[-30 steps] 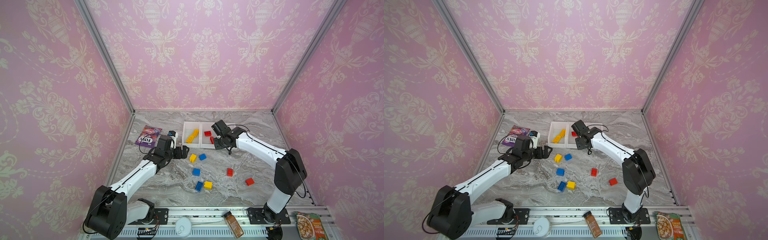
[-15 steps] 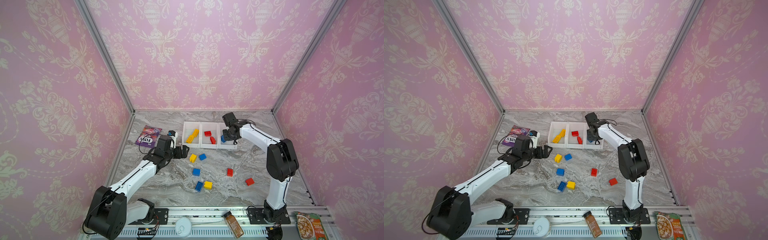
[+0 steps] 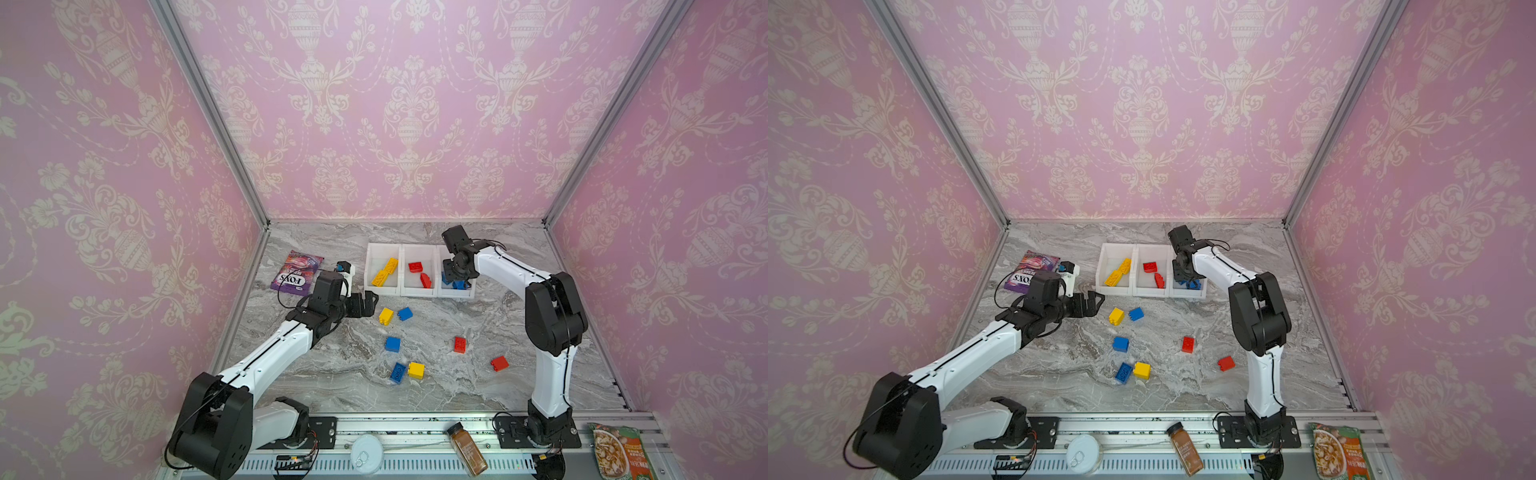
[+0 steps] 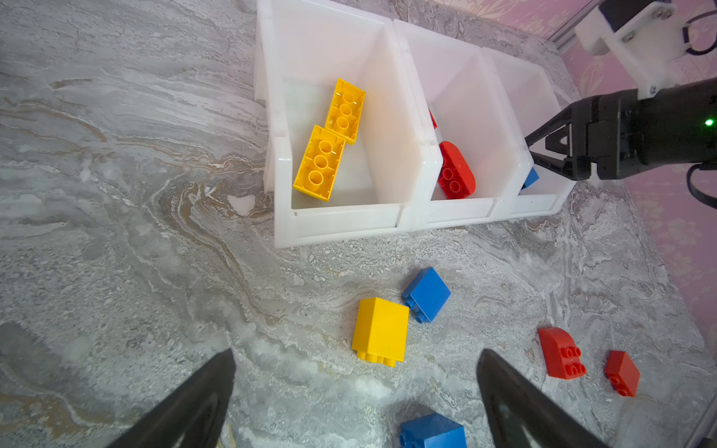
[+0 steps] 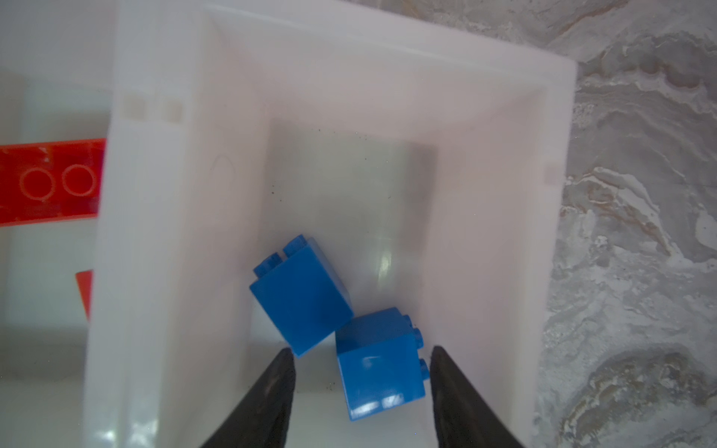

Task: Sort the legos into containers by color
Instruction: 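Open the right gripper to drop the blue brick into the farthest compartment, then lower the right gripper onto a small red brick and close on it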

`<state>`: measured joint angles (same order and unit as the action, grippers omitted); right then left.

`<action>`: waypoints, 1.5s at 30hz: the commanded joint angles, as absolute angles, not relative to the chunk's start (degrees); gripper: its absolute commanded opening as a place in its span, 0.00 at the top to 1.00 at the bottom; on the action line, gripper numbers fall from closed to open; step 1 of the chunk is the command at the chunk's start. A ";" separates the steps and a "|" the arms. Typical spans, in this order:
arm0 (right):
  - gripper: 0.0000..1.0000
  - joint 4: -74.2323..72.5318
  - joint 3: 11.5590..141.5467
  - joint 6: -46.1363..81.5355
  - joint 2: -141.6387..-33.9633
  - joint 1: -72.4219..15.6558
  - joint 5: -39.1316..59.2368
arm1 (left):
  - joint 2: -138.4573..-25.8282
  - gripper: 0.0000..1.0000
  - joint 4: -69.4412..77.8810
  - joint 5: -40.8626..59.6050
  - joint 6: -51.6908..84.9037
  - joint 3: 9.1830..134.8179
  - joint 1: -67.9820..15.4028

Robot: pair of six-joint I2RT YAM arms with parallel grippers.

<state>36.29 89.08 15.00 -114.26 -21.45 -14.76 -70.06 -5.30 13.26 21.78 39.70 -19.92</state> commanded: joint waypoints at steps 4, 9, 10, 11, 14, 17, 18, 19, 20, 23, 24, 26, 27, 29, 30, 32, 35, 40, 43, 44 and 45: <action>0.43 36.12 86.26 16.22 -108.95 -21.24 -12.61 | -70.31 0.01 -5.40 14.61 22.24 39.64 -19.35; 0.43 36.69 83.55 16.94 -105.18 -21.77 -10.94 | -70.49 0.01 -5.31 14.76 22.41 39.85 -19.38; 0.43 36.90 82.74 17.17 -104.31 -21.96 -10.68 | -70.57 0.01 -5.32 14.77 22.41 39.86 -19.36; 0.43 37.07 81.84 17.43 -103.37 -22.21 -10.48 | -70.58 0.01 -5.36 14.85 22.50 40.00 -19.35; 0.40 37.52 78.47 18.46 -99.96 -23.08 -9.65 | -70.62 0.01 -5.27 14.92 22.53 40.01 -19.34; 0.32 38.32 75.13 20.04 -96.35 -24.17 -10.09 | -71.00 0.01 -5.14 15.03 22.52 40.11 -19.36; 0.30 38.86 74.20 20.65 -95.18 -24.55 -10.13 | -71.18 0.01 -5.14 15.03 22.50 40.23 -19.36; 0.28 39.33 73.49 21.14 -94.21 -24.92 -10.35 | -71.35 0.01 -5.11 15.11 22.50 40.32 -19.34; 0.25 39.76 72.54 21.84 -92.83 -25.28 -10.45 | -71.58 0.01 -5.09 15.12 22.41 40.34 -19.34; 0.20 40.51 69.21 24.42 -88.94 -26.51 -10.00 | -72.39 0.01 -4.92 15.29 22.24 40.81 -19.38; 0.20 40.64 68.02 25.53 -87.65 -26.75 -9.51 | -72.66 0.01 -4.88 15.38 22.15 40.96 -19.37; 0.19 40.69 63.99 27.87 -85.38 -27.39 -8.53 | -73.11 0.01 -4.70 15.49 22.16 41.10 -19.36; 0.20 40.54 62.28 29.26 -84.26 -27.98 -7.87 | -73.31 0.01 -4.65 15.47 22.24 41.05 -19.35; 0.20 39.87 59.03 31.57 -82.48 -29.01 -6.85 | -73.55 0.01 -4.29 15.64 22.33 41.26 -19.39; 0.20 39.45 57.23 33.01 -81.94 -29.58 -6.18 | -73.71 0.01 -4.22 15.72 22.41 41.31 -19.38; 0.20 38.36 54.20 36.10 -80.87 -30.55 -4.98 | -74.00 0.01 -4.05 15.89 22.41 41.52 -19.42; 0.22 36.47 49.60 39.99 -79.68 -31.67 -3.86 | -74.52 0.01 -3.98 16.08 22.42 41.48 -19.41; 0.24 34.31 45.36 43.55 -80.04 -33.39 -3.83 | -75.45 0.01 -3.69 16.43 22.24 41.48 -19.42; 0.26 32.90 44.48 44.35 -81.62 -33.76 -4.25 | -75.84 0.01 -3.35 16.61 22.21 41.49 -19.35; 0.27 32.31 44.39 44.56 -82.11 -33.84 -4.23 | -75.93 0.01 -3.34 16.70 22.23 41.52 -19.41; 0.28 31.85 44.30 44.68 -82.55 -33.99 -4.25 | -75.92 0.01 -3.34 16.70 22.24 41.46 -19.37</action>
<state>34.41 45.08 42.06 -81.60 -33.52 -4.25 -75.50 -3.88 15.00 21.85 39.83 -19.92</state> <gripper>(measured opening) 0.724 0.993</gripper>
